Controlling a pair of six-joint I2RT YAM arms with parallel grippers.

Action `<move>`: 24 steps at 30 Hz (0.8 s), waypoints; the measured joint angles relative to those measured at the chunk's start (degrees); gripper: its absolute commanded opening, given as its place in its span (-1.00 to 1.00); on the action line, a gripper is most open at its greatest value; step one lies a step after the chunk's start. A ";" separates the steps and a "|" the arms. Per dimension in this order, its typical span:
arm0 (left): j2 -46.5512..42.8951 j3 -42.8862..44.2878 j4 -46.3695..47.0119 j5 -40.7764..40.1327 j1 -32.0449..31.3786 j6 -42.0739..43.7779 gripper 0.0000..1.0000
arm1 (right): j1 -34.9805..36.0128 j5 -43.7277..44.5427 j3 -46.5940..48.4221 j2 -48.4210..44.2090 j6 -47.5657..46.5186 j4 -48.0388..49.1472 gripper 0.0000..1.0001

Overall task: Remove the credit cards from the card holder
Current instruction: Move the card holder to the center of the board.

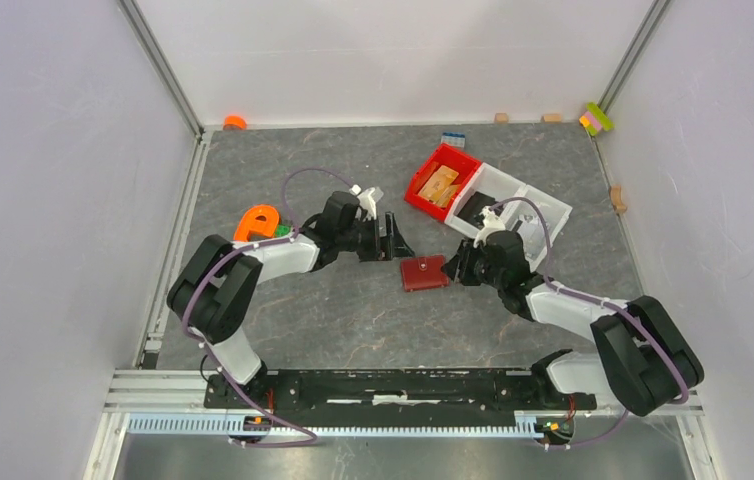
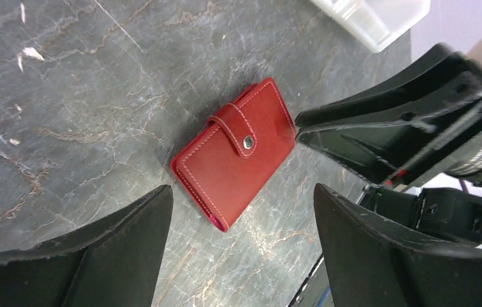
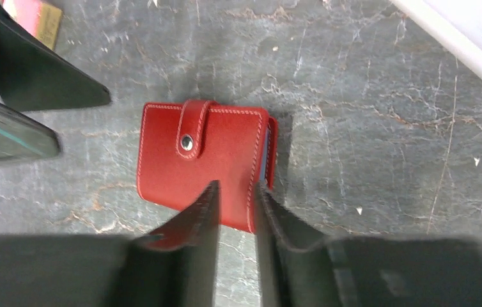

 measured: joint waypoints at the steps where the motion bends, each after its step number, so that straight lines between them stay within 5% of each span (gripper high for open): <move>1: 0.70 0.55 -0.70 0.28 -0.15 0.24 0.65 | 0.26 0.11 0.44 -0.07 -0.52 -0.20 -0.16; 7: 2.93 3.30 -7.02 0.72 -1.38 2.14 0.57 | 0.35 4.13 0.85 -2.95 -2.43 -1.42 -0.04; 13: 3.13 4.28 -11.87 -0.35 -2.12 4.39 0.14 | 0.35 6.69 1.05 -2.80 -3.23 -2.89 -0.09; 21: 7.72 6.58 -14.40 -0.26 -2.40 5.03 0.11 | 0.46 6.03 1.99 1.20 -3.93 -3.21 -0.11; 24: 9.22 7.72 -14.62 0.83 -2.40 5.05 -0.24 | 0.87 5.05 2.51 2.54 -3.96 -3.08 -0.21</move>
